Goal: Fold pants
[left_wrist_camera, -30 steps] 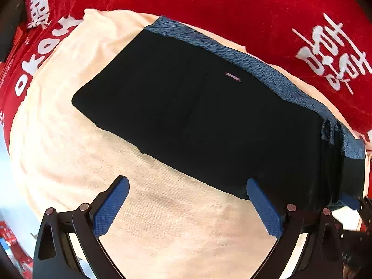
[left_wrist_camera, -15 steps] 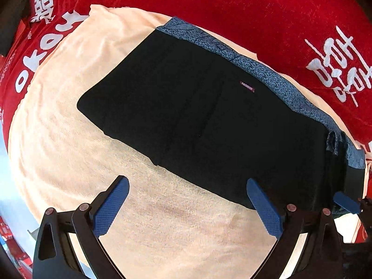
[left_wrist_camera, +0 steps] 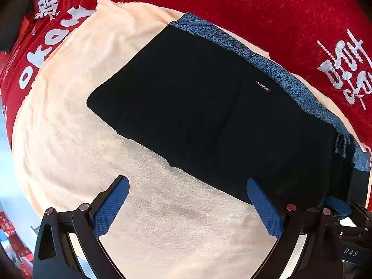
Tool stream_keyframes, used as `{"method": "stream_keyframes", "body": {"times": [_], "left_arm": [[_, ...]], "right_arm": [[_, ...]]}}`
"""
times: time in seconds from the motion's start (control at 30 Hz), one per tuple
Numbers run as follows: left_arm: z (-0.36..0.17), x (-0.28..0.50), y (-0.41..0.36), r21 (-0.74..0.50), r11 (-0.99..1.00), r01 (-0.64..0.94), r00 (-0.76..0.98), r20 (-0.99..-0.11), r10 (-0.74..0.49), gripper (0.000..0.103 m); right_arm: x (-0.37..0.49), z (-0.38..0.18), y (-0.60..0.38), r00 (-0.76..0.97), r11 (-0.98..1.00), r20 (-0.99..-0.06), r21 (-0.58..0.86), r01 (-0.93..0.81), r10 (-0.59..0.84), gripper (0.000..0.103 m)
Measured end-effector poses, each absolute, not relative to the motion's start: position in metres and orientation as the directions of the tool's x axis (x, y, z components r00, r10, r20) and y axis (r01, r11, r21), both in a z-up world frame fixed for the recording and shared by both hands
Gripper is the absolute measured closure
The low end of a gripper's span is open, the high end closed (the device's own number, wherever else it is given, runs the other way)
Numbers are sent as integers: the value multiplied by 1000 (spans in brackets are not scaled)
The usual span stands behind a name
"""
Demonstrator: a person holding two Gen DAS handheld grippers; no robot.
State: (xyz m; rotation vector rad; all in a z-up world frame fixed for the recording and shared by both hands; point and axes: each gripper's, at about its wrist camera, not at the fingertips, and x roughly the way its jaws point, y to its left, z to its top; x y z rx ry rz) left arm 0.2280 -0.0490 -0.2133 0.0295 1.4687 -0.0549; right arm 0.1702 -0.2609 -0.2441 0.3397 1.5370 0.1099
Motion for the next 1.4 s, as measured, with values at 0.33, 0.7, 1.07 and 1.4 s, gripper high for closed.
{"method": "stream_keyframes", "body": {"times": [0.33, 0.7, 1.07, 1.4], "left_arm": [[-209, 230, -35, -162, 987, 18, 111, -980, -163, 1], [-236, 251, 29, -599, 774, -206, 161, -801, -577, 1], [-239, 280, 5, -589, 799, -123, 213, -801, -559, 1], [-229, 282, -31, -232, 972, -19, 240, -945, -221, 56]], "right_arm": [[170, -250, -231, 30, 979, -979, 203, 35, 202, 4], [163, -247, -243, 55, 968, -969, 245, 56, 242, 4], [158, -243, -262, 87, 958, -956, 284, 22, 282, 4], [168, -221, -283, 116, 921, -927, 370, 121, 357, 15]]}}
